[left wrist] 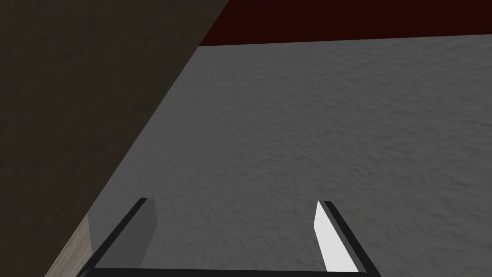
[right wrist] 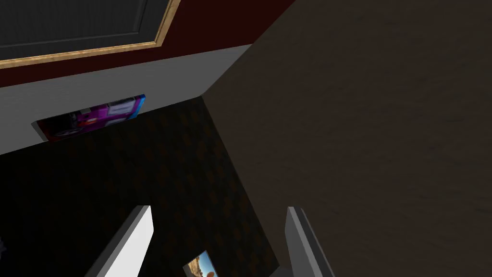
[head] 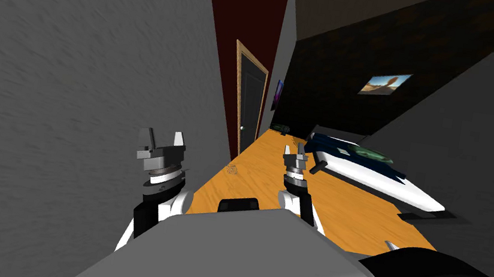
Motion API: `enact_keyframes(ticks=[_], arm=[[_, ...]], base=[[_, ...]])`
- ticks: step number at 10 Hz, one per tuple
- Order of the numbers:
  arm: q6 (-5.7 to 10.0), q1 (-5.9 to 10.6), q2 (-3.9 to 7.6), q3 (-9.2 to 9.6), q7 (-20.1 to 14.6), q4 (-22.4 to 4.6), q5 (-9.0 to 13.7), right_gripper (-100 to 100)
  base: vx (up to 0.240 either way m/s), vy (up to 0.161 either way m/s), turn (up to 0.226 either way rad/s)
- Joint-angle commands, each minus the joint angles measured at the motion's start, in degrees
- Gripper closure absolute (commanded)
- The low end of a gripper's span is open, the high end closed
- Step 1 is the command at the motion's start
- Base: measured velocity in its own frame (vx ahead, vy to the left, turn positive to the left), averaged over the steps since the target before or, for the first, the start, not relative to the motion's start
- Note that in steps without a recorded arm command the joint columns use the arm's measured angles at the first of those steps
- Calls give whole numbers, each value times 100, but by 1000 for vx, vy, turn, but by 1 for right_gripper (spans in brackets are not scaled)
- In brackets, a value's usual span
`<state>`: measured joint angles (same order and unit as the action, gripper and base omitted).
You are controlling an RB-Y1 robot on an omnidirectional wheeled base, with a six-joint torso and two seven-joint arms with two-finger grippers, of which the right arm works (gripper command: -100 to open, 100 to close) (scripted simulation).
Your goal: Pull the door open
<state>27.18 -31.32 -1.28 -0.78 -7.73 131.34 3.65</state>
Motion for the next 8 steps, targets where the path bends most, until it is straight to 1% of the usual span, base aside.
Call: enact_keyframes(ticks=[1, 2, 4, 8], arm=[[38, 78, 112, 37, 164, -199, -85, -100], [47, 96, 133, 45, 202, -244, -105, -100], [92, 185, 240, 87, 389, -470, -202, -100], [200, 391, 427, 186, 829, -996, -430, -100]], base=[[43, -3, 10], [115, -88, 25], [148, -103, 26], [142, -88, 20]])
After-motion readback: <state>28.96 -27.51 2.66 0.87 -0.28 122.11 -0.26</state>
